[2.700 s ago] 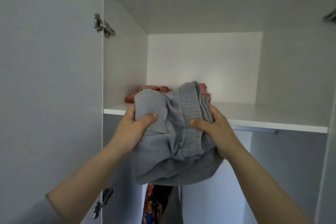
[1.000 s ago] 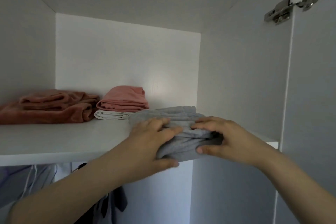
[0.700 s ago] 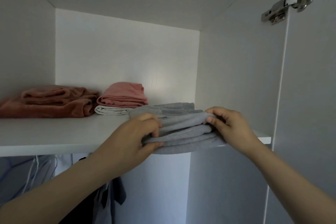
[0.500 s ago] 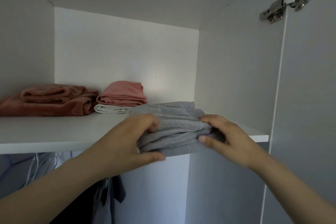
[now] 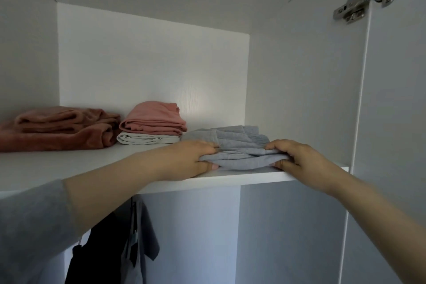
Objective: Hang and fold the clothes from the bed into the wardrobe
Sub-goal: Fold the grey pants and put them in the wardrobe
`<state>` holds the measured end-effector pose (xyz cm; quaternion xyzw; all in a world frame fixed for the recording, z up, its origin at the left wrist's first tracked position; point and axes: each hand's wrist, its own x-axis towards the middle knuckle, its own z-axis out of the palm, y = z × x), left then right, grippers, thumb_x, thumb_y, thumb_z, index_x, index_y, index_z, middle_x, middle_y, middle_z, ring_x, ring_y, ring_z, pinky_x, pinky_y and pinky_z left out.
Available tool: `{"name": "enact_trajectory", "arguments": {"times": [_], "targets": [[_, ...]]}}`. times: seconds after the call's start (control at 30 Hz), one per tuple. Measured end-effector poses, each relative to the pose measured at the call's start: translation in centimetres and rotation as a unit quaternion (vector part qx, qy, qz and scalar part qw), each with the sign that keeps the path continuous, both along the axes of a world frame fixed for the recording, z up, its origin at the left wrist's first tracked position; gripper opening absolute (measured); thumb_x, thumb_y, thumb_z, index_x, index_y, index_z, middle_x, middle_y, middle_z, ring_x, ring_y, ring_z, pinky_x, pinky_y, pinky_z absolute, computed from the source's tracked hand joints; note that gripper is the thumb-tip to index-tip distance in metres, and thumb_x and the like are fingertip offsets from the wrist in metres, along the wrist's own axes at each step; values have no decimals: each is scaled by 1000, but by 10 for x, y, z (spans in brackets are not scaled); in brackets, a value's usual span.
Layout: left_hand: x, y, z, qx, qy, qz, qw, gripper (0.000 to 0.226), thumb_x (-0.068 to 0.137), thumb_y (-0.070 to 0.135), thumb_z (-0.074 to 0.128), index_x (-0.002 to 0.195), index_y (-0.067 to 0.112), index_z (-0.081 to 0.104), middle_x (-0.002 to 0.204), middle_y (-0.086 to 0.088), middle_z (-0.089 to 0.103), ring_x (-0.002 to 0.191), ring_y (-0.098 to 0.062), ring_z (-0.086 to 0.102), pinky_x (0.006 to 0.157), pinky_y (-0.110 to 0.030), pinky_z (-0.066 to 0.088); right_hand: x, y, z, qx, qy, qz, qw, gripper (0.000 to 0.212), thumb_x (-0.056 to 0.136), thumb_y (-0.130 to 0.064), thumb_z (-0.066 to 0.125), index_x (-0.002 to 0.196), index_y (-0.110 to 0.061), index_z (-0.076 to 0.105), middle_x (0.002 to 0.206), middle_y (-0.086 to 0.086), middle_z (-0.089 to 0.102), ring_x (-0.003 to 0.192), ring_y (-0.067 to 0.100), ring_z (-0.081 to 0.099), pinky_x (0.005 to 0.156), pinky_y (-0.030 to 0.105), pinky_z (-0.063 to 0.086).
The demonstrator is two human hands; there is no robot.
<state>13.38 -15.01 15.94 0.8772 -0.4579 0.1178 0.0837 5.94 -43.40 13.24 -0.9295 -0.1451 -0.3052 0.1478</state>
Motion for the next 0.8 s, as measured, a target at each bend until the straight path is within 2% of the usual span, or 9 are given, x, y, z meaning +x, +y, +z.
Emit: {"name": "enact_trajectory", "arguments": {"times": [0.1, 0.23, 0.37, 0.43, 0.5, 0.6, 0.7, 0.73, 0.8], "targets": [[15, -10, 10, 49, 22, 23, 998, 56, 98, 45, 47, 148, 22, 37, 157, 5, 31, 143, -11, 28, 112, -16, 15, 13, -3, 3, 26, 27, -8, 999, 23, 94, -17, 60, 115, -26, 62, 106, -10, 64, 96, 1, 57, 80, 8, 39], [35, -26, 12, 79, 17, 38, 996, 64, 98, 49, 43, 153, 20, 27, 161, 3, 20, 147, -11, 19, 117, -21, 11, 33, -13, 10, 32, 72, -23, 997, 19, 94, -17, 60, 110, -27, 62, 101, -8, 66, 94, 12, 59, 77, 11, 40], [64, -39, 8, 99, 4, 52, 994, 64, 100, 48, 38, 154, 17, 23, 163, 2, 13, 148, -11, 13, 120, -25, 8, 61, -24, 25, -20, 142, -35, 989, 21, 97, -25, 57, 118, -29, 56, 110, -12, 62, 98, 3, 56, 77, 8, 39], [80, -47, 8, 107, -3, 64, 992, 65, 100, 50, 37, 154, 17, 21, 163, 2, 11, 149, -12, 12, 121, -28, 8, 80, -28, 28, -50, 149, -44, 987, 23, 97, -24, 57, 120, -25, 54, 114, -8, 61, 101, 9, 55, 83, 17, 39], [96, -54, 8, 112, -14, 73, 991, 65, 100, 49, 36, 154, 16, 21, 163, 2, 11, 149, -12, 12, 122, -29, 9, 101, -33, 28, -76, 142, -45, 986, 24, 97, -21, 57, 120, -20, 52, 116, -3, 60, 102, 12, 53, 83, 21, 37], [118, -62, 8, 109, -26, 79, 991, 62, 101, 46, 38, 153, 15, 24, 162, 0, 14, 148, -13, 15, 121, -30, 11, 129, -40, 31, -101, 152, -33, 983, 24, 97, -19, 57, 120, -19, 50, 114, -4, 57, 100, 10, 51, 77, 18, 33], [136, -67, 11, 95, -31, 104, 990, 58, 101, 43, 42, 151, 16, 30, 159, -1, 26, 145, -17, 26, 118, -29, 20, 155, -46, 34, -115, 178, -21, 977, 30, 98, -22, 54, 127, -19, 47, 124, -3, 56, 107, 10, 51, 84, 19, 36], [141, -70, 12, 92, -38, 117, 988, 54, 100, 41, 44, 148, 16, 37, 155, -3, 35, 141, -19, 34, 115, -28, 26, 163, -47, 34, -116, 183, -15, 976, 32, 99, -23, 54, 130, -20, 45, 128, -3, 55, 111, 10, 51, 90, 20, 37], [151, -76, 14, 91, -56, 140, 984, 41, 97, 39, 47, 128, 14, 55, 136, -8, 55, 120, -22, 52, 95, -26, 40, 178, -49, 33, -108, 193, -2, 975, 36, 98, -31, 54, 132, -24, 43, 132, -4, 53, 116, 10, 51, 99, 24, 39]]}}
